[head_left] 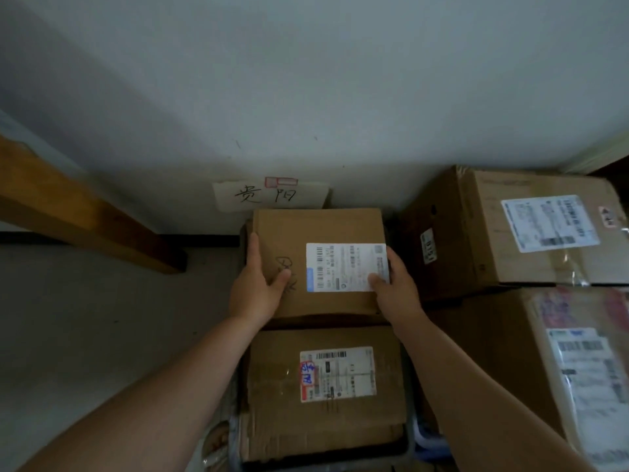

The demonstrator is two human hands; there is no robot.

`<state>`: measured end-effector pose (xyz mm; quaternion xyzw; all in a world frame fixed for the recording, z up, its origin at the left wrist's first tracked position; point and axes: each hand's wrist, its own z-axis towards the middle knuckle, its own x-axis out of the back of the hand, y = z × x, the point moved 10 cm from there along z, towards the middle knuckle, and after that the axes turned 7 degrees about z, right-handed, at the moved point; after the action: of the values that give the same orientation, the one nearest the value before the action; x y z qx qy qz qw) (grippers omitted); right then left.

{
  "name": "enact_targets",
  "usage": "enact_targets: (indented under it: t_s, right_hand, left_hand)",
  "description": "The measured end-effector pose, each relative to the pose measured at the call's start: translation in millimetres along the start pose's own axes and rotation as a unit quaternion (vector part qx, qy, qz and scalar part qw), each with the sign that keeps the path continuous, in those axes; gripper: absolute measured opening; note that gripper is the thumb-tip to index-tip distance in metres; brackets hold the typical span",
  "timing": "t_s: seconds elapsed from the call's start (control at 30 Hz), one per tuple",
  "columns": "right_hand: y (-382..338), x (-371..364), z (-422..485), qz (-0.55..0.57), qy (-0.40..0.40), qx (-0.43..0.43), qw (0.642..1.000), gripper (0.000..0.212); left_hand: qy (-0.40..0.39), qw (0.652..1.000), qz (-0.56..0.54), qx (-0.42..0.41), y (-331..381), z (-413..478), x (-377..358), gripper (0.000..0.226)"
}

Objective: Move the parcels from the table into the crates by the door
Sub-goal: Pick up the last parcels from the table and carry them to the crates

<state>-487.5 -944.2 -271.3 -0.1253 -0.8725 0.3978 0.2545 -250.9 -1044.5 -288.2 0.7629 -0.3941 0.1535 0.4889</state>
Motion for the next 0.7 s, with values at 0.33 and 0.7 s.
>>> enact_targets:
  t_s: [0.33,0.7]
  right_hand:
    - [0.3,6.7,-12.9,-0.002,0.037,0.020,0.999,0.070]
    - [98.0,5.5,-77.0,0.113,0.116,-0.024,0.987,0.061]
  left_hand:
    - [0.052,0.998,0.010,-0.035,10.6,-10.3,13.7,0.091]
    - [0.100,0.962,-0.241,0.080,-77.0,-94.4,-32.0,0.095]
